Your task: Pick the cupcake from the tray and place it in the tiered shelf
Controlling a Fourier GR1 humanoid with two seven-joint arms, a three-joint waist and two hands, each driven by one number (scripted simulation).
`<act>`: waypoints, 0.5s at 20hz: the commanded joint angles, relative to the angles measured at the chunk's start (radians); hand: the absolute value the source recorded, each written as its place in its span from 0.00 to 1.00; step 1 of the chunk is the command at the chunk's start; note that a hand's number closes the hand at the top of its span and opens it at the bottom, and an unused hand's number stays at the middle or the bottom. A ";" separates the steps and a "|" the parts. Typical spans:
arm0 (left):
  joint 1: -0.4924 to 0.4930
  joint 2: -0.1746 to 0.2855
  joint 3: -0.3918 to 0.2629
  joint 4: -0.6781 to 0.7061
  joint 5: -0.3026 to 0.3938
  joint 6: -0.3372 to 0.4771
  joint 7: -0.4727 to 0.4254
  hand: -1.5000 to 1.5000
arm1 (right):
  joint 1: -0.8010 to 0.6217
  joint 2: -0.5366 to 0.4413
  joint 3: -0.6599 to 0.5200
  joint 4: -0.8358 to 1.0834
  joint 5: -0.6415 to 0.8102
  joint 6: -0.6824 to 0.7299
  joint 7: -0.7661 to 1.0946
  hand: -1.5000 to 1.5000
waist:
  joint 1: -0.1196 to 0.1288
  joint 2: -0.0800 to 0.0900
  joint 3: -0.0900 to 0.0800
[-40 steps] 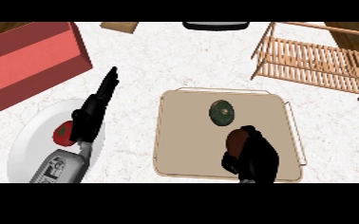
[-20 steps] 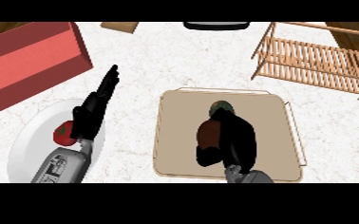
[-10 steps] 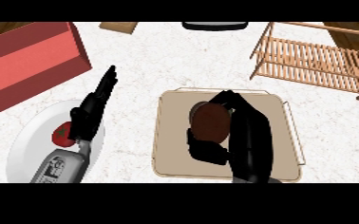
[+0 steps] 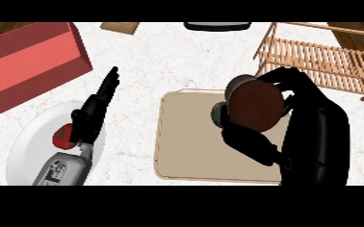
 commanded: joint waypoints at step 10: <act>-0.020 -0.008 0.043 0.058 -0.021 -0.043 -0.042 0.50 | -0.301 -0.058 -0.322 0.001 0.044 0.259 0.039 1.00 | 0.002 0.003 0.000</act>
